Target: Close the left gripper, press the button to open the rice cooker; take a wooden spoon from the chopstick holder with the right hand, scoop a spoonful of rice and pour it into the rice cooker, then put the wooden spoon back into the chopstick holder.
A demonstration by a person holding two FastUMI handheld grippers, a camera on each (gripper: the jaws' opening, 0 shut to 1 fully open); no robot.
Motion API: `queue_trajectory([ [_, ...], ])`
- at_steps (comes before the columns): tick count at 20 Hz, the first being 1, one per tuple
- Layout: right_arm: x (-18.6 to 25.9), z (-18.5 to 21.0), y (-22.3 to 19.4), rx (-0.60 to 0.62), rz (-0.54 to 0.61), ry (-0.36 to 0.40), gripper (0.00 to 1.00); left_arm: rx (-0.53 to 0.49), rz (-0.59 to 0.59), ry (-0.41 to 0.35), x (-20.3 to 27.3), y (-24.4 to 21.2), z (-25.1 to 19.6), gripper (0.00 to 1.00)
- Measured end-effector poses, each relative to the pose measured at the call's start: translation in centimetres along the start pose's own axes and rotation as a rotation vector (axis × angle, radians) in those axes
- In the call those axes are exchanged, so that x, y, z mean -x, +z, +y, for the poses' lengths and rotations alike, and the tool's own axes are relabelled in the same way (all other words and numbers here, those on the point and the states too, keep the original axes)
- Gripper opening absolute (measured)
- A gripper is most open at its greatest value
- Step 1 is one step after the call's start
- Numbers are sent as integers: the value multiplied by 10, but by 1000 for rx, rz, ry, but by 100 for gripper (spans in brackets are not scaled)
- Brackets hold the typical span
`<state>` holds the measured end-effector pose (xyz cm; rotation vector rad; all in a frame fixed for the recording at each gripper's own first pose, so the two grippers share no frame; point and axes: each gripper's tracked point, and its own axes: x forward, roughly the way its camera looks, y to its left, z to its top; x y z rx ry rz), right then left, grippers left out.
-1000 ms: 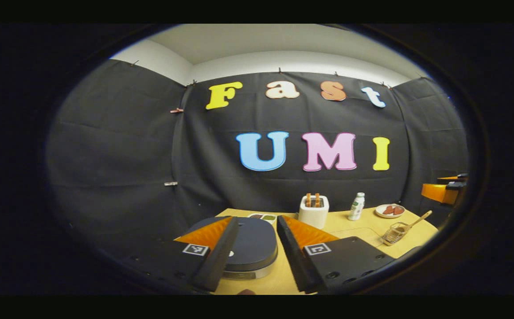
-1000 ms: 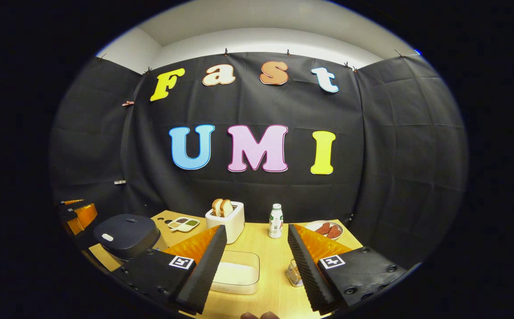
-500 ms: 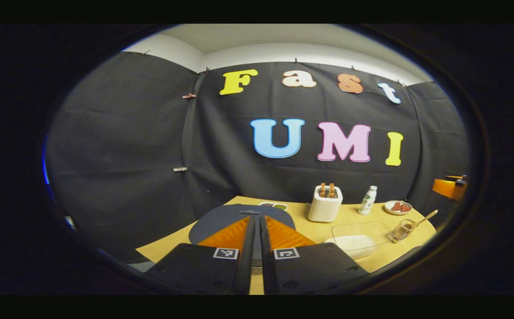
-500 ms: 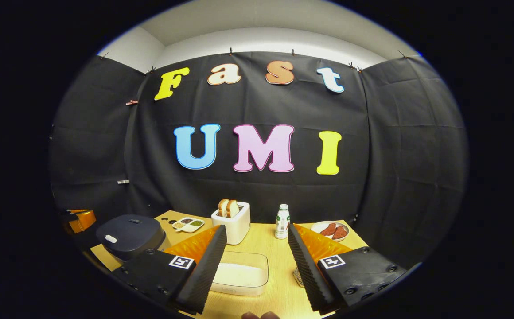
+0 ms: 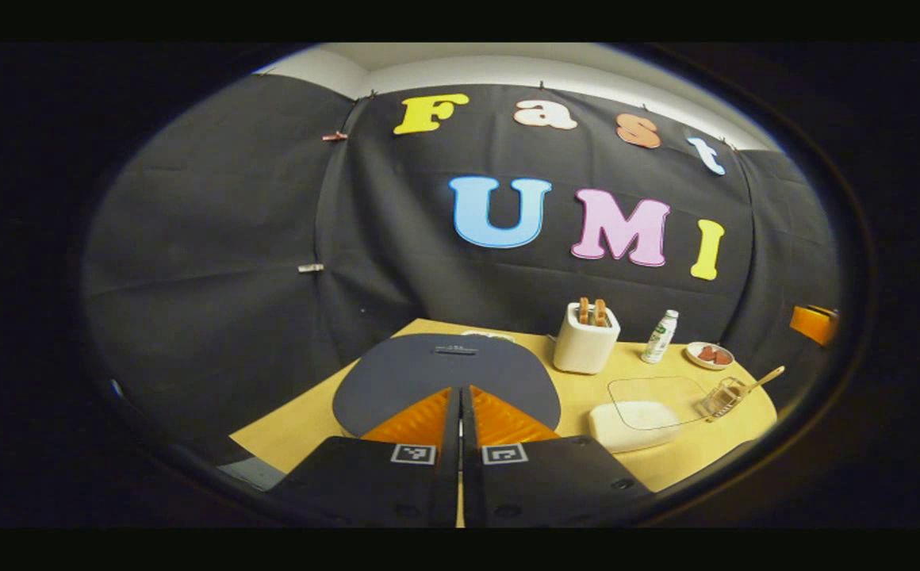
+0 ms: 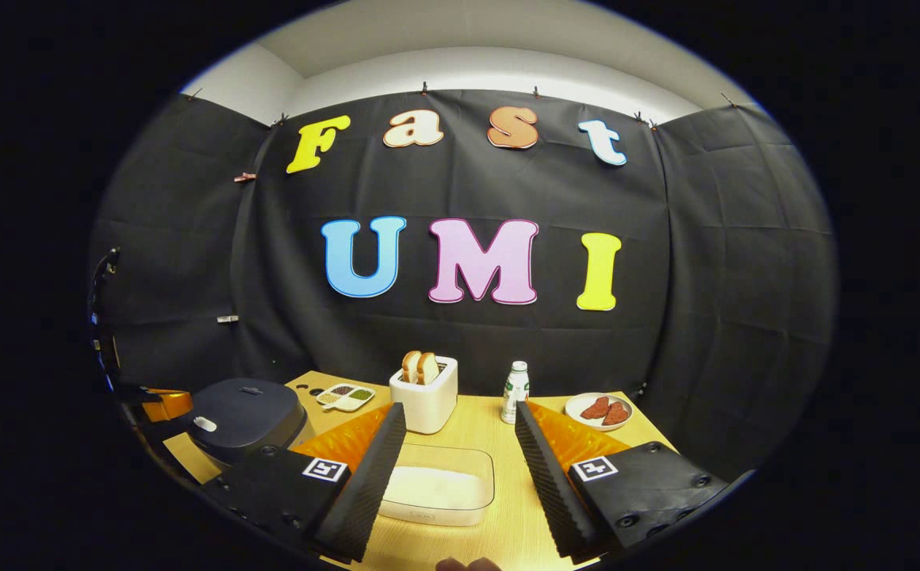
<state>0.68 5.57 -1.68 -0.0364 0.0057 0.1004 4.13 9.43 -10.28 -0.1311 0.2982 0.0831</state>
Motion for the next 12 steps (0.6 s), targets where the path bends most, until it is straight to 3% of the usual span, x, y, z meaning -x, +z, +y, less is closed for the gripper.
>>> queue_trajectory([
  [5, 1, 0, -4, -3, 16, -15, 87, -15, 54, -3, -19, -14, 8, 9],
  [11, 1, 2, -7, 0, 25, -20, 87, 42, 138, -34, -28, -39, 6, 9],
  [12, 1, 2, -6, -3, 23, -21, 87, 51, 141, -37, -27, -40, 5, 5],
])
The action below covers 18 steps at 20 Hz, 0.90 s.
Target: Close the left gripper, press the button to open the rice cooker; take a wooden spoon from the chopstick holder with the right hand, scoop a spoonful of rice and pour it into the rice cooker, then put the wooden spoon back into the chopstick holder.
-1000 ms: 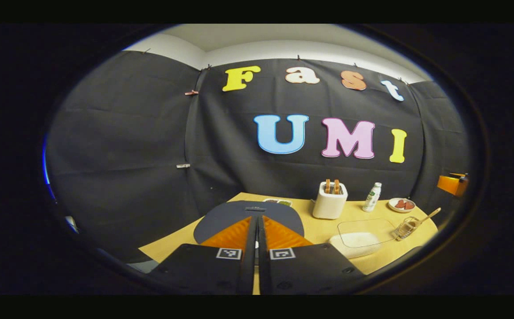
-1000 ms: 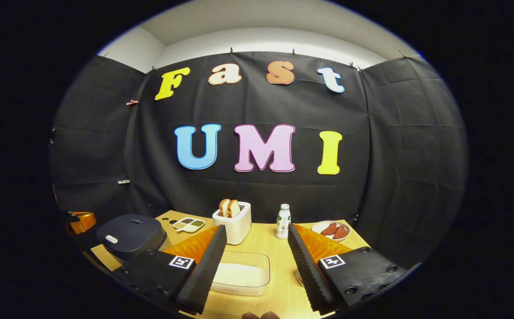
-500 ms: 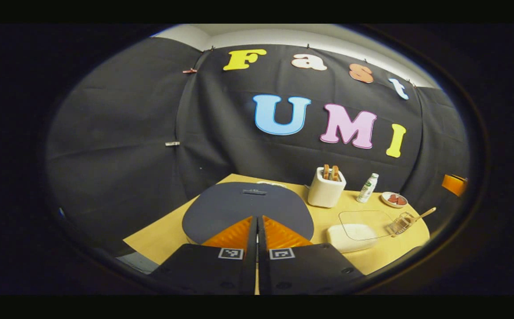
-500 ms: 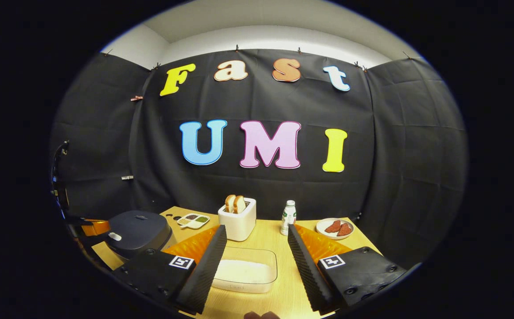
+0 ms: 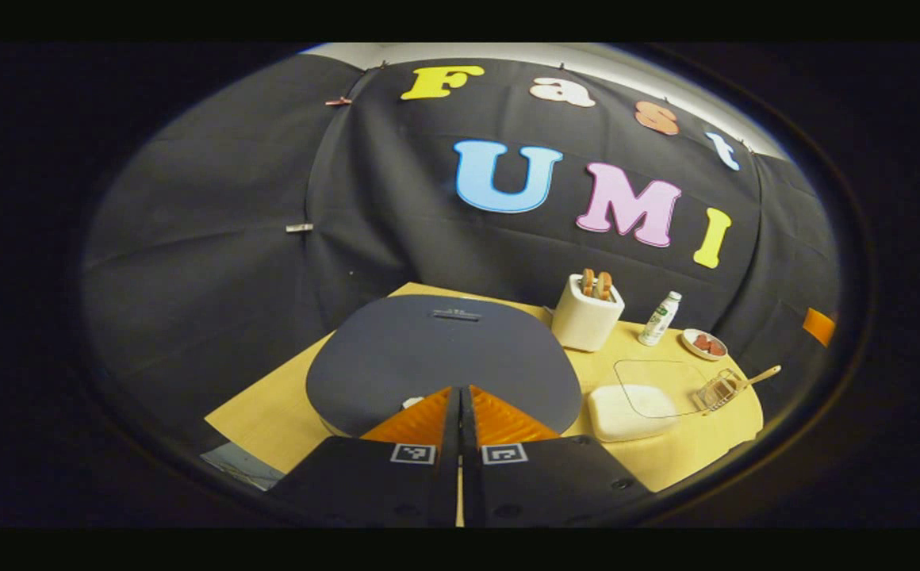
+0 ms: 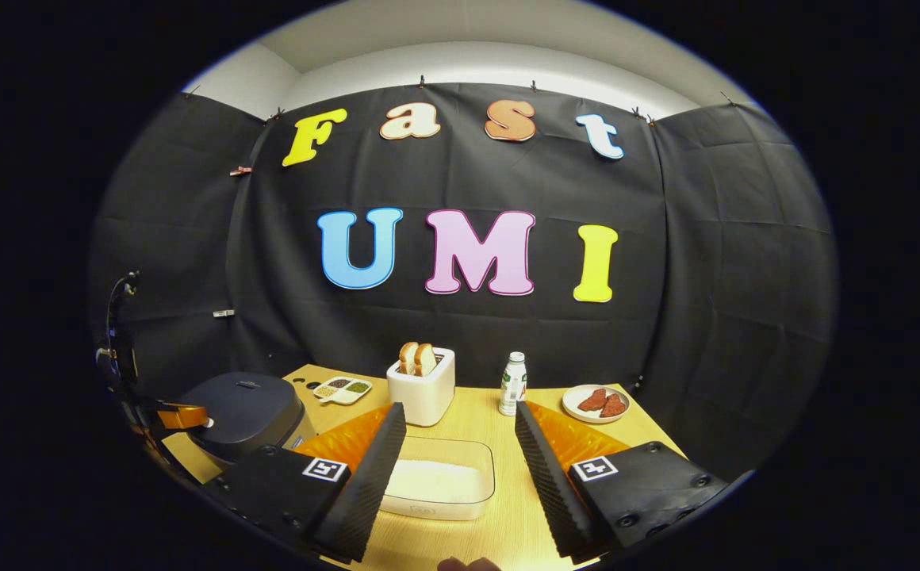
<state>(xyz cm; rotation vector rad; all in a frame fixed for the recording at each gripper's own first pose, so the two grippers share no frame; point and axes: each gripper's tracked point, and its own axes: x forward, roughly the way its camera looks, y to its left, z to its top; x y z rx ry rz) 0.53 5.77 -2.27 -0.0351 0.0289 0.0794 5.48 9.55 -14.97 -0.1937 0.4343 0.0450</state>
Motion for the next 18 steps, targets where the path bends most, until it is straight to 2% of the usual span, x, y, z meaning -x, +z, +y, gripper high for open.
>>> queue_trajectory([
  [1, 1, -1, 0, 1, 0, -2, 87, -9, -1, -2, 1, 1, -1, 10],
  [5, 1, 0, -3, -6, 7, 2, 87, -59, 7, 1, 0, -2, 0, 8],
  [6, 1, 1, -3, -10, 10, 4, 87, -52, 5, 0, 0, -2, 0, 10],
  [10, 1, 3, -1, -11, 8, 9, 87, 12, 2, -11, 0, -5, 1, 8],
  [18, 4, 5, -3, -14, 18, 25, 87, -1, -1, -21, -2, -8, 1, 10],
])
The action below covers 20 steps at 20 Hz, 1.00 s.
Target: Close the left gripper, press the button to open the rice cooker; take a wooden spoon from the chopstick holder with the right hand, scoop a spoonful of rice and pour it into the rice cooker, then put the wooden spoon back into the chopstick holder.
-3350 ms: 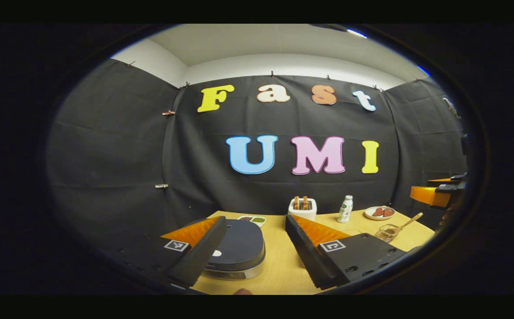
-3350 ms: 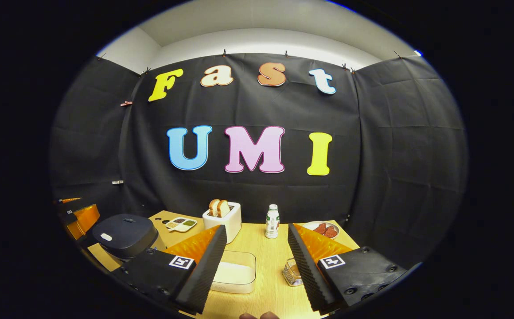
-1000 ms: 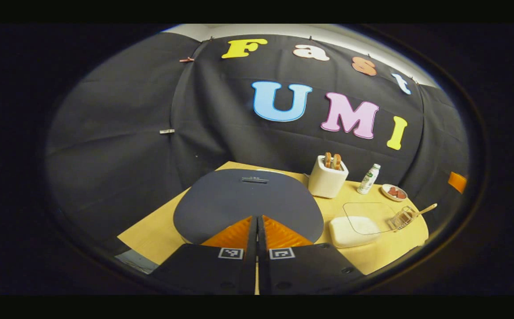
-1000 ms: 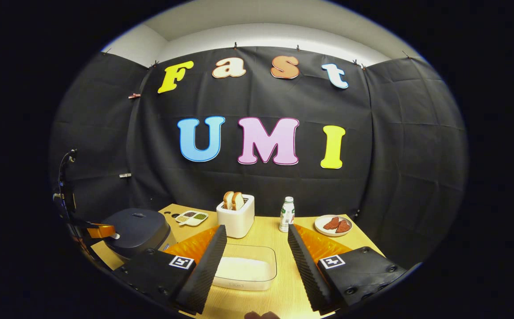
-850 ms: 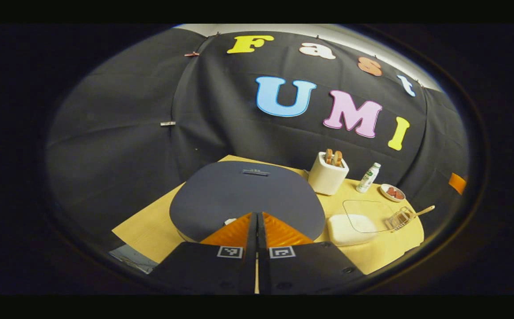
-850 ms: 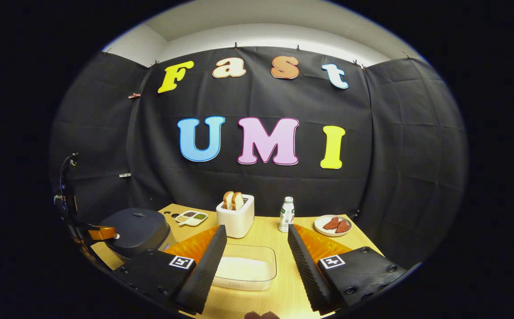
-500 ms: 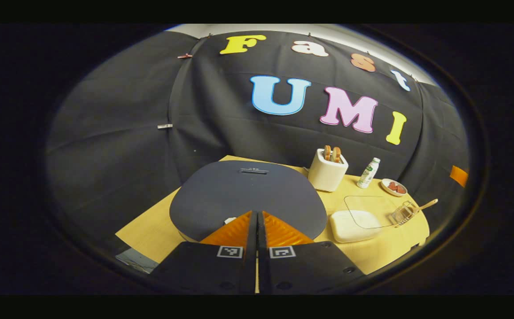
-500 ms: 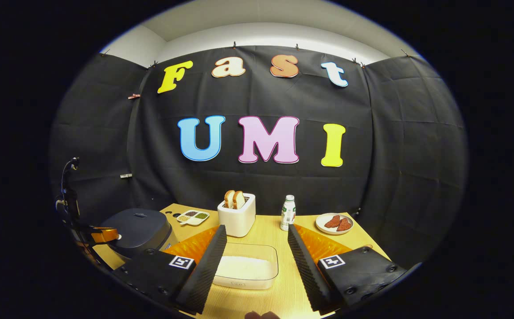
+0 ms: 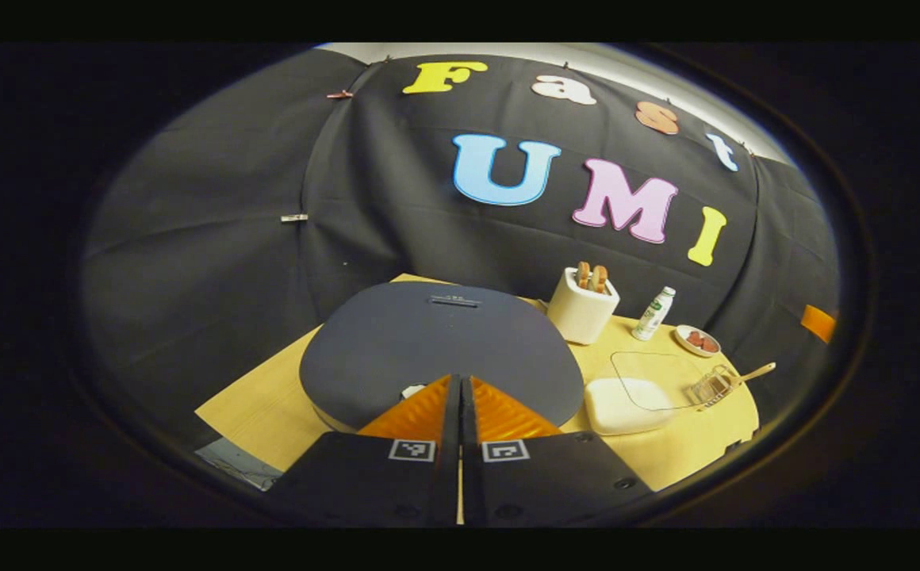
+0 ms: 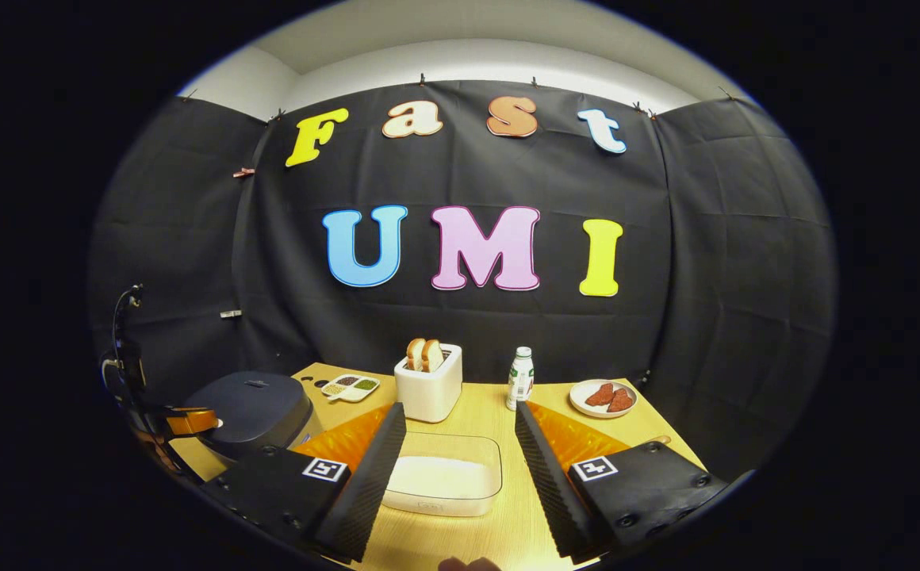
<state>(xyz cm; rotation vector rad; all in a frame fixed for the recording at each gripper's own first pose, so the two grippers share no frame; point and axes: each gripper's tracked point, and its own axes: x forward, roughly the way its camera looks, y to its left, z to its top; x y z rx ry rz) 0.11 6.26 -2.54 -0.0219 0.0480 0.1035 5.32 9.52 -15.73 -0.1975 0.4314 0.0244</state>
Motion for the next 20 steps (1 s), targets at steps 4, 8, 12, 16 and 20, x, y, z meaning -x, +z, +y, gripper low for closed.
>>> queue_trajectory([
  [4, 2, -2, 1, 4, -2, -1, 87, -53, -45, 50, 1, 6, -2, 6],
  [8, 3, -7, 1, 2, -3, -7, 87, -147, -138, 92, 13, 35, -9, 8],
  [12, 2, -14, 3, -22, -5, -10, 87, -120, -238, 68, 28, 75, -23, 14],
  [16, 0, -32, 1, -31, -3, -38, 87, -175, -318, 76, 39, 105, -37, 56],
  [20, -1, -44, -1, -53, 5, -46, 87, -247, -381, 84, 53, 131, -52, 64],
])
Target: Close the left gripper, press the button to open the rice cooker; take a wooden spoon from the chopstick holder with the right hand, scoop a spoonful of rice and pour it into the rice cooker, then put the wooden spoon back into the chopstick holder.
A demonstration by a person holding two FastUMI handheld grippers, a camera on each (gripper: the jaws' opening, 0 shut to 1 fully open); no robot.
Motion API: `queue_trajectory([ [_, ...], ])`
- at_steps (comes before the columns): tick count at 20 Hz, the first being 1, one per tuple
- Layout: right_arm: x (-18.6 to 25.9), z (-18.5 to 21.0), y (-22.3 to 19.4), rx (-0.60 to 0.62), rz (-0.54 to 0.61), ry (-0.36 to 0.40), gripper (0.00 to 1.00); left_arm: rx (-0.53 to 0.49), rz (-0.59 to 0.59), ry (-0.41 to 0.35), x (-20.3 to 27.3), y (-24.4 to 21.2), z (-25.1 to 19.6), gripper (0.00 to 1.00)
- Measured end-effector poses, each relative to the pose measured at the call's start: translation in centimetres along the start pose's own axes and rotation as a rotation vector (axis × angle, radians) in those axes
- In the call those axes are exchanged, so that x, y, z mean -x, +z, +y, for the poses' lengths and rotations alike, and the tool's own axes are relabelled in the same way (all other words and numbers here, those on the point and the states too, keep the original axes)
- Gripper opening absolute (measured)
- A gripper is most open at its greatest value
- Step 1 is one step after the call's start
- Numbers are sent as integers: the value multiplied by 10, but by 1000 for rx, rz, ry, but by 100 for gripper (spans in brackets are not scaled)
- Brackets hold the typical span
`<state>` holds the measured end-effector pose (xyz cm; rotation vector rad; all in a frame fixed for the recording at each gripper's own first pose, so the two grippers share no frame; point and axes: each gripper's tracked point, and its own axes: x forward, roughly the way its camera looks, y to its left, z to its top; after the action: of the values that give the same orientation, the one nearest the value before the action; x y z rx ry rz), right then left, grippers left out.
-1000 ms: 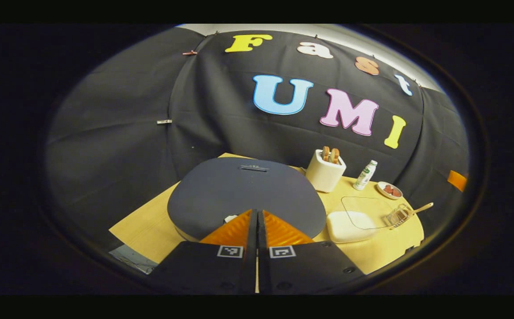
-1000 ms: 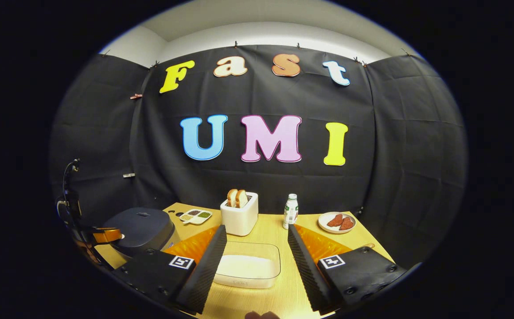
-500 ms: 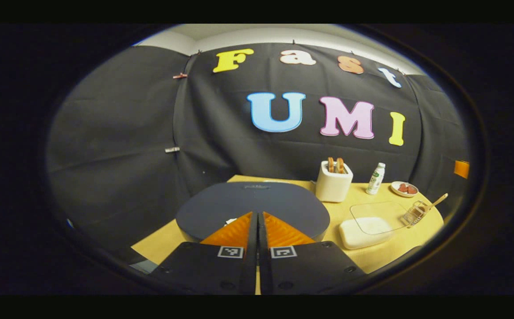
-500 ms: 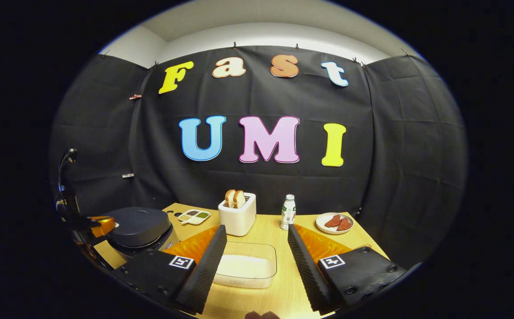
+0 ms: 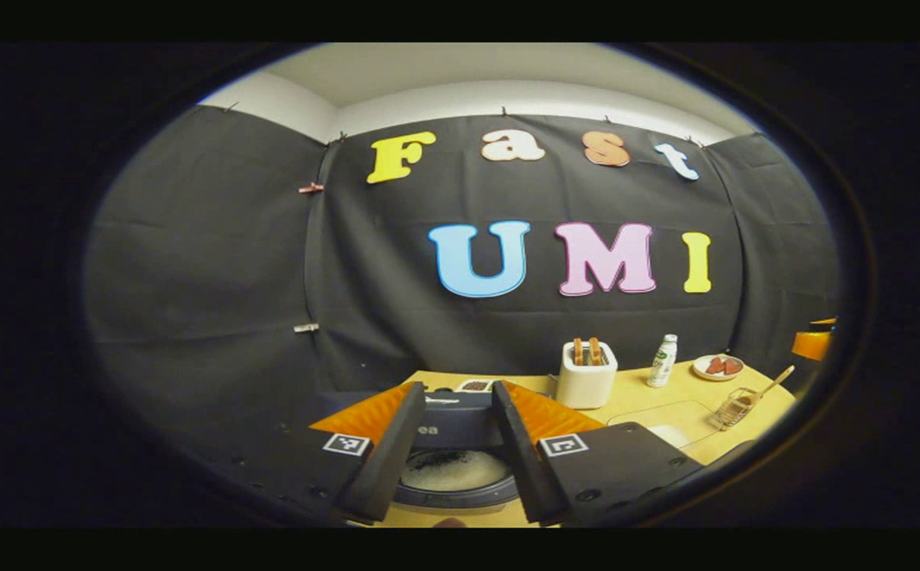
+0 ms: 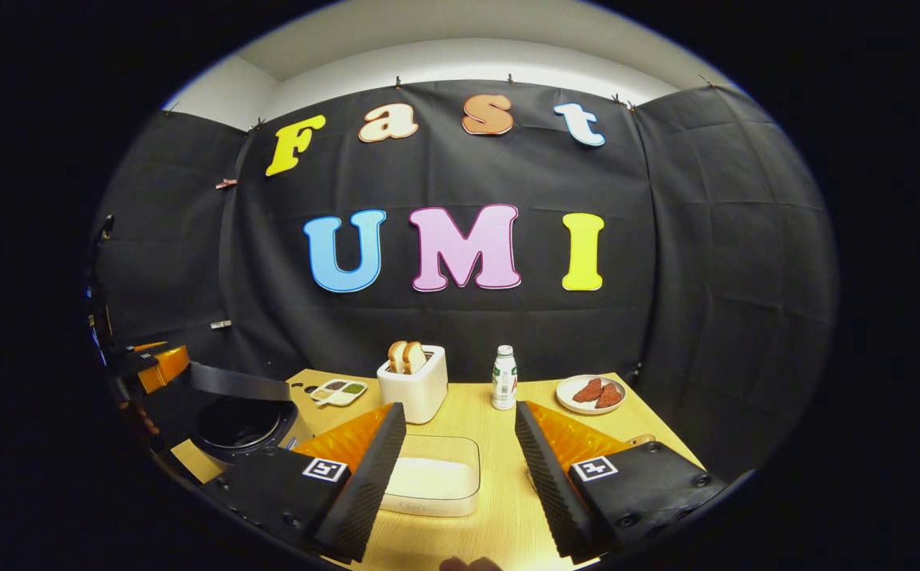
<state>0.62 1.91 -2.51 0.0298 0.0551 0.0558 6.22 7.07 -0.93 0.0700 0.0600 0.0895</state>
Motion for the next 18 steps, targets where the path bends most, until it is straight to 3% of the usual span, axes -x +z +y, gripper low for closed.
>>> queue_trajectory([
  [5, -3, -25, -7, -12, 12, -35, 87, -5, -42, -6, 8, 15, -12, 70],
  [14, -17, -74, -36, -53, 63, -93, 88, 8, -34, 0, 12, 19, -28, 74],
  [18, -29, -112, -62, -50, 95, -146, 87, 15, -38, 17, 12, 26, -32, 81],
])
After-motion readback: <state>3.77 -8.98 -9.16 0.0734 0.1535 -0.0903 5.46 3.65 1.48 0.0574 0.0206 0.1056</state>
